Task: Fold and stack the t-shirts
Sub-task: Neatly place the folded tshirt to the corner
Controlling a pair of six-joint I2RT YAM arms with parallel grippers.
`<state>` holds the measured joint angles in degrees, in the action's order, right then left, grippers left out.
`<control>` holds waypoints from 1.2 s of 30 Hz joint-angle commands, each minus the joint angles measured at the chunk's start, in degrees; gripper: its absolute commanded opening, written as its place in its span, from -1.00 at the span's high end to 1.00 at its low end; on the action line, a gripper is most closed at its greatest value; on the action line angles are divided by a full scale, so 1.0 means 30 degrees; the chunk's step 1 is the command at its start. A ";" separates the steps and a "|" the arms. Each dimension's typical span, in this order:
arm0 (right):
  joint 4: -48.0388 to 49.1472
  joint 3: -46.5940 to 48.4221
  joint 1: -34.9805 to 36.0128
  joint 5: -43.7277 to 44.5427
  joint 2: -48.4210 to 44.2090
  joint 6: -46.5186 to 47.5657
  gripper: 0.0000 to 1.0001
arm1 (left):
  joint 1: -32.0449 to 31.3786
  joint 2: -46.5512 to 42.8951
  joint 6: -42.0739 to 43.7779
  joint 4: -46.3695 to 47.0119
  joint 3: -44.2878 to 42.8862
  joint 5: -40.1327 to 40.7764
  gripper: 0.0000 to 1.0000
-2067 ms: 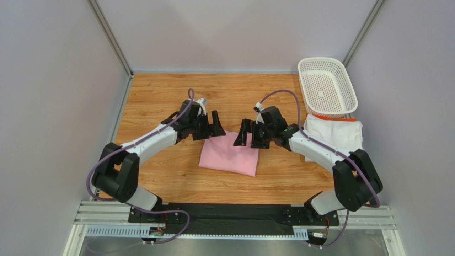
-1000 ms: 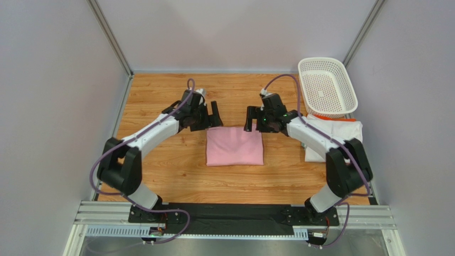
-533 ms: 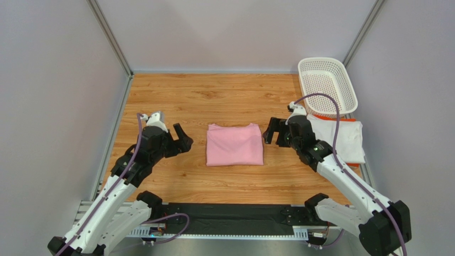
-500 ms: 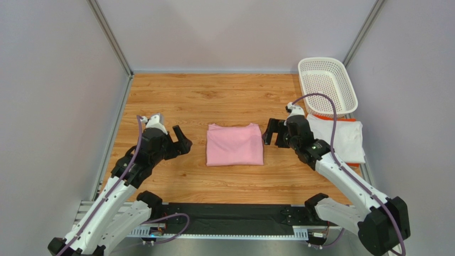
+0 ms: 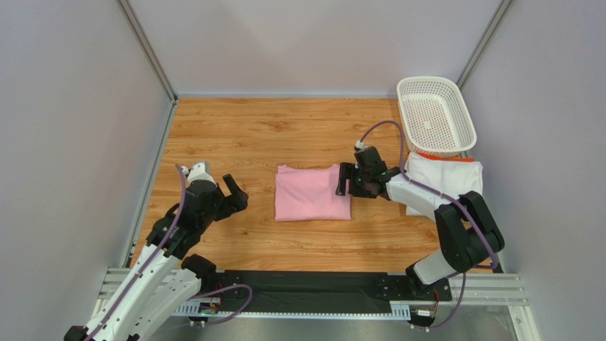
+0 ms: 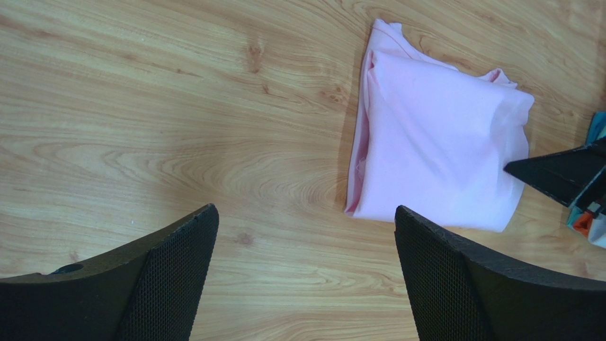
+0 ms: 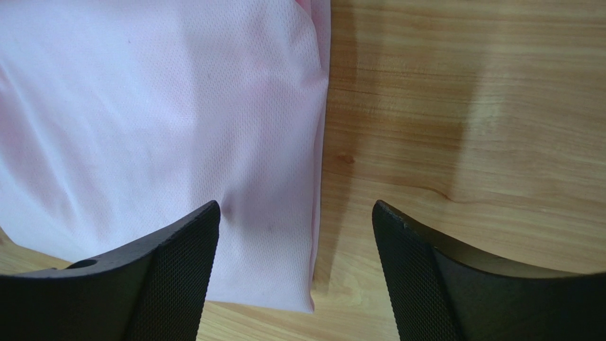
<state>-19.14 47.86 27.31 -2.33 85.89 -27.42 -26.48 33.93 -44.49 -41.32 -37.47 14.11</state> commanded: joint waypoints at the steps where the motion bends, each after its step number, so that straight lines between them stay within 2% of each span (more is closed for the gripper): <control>1: 0.1659 0.0893 0.0183 -0.0455 0.0929 -0.0469 -0.56 | 0.0037 0.0290 0.0591 0.1029 -0.0224 -0.0045 -1.00; 7: 0.1633 0.1450 0.0740 -0.0336 0.2627 -0.0412 -0.39 | 0.0037 -0.0001 0.0592 0.1379 0.0098 -0.0365 -0.99; 13: 0.1398 0.1333 0.1648 0.1536 0.3333 -0.0616 -0.19 | 0.0037 -0.1231 0.0035 0.1761 0.0860 -0.0249 -0.99; 17: 0.1194 0.1508 0.2292 0.2179 0.4065 -0.0586 -0.06 | 0.0037 -0.1876 0.0387 0.2406 0.1211 -0.1361 -1.00; 21: 0.0901 0.1655 0.3053 0.3616 0.4593 -0.0616 0.39 | 0.0037 -0.2520 0.0270 0.2407 0.1417 -0.1363 -0.99; 22: 0.0842 0.1655 0.3113 0.3705 0.4594 -0.0645 0.64 | 0.0037 -0.2638 0.0240 0.2435 0.1446 -0.1392 -0.99; 26: -0.0298 0.1539 0.3522 0.4812 0.3835 -0.0119 0.96 | 0.0037 -0.3253 -0.0023 0.2259 0.1796 -0.1626 -0.99; 31: -0.3458 0.1477 0.3466 0.7421 0.0735 0.0817 1.00 | 0.0037 -0.3869 -0.0082 0.2407 0.1945 -0.1568 -0.99; 36: -0.6768 0.1743 0.3232 1.0850 -0.1876 0.3098 1.00 | 0.0037 -0.4308 -0.0199 0.2494 0.2003 -0.1890 -0.99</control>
<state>-31.31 52.10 37.65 20.10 85.86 -23.86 -26.48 21.93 -44.69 -35.75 -31.64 9.50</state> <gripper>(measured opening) 0.026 0.994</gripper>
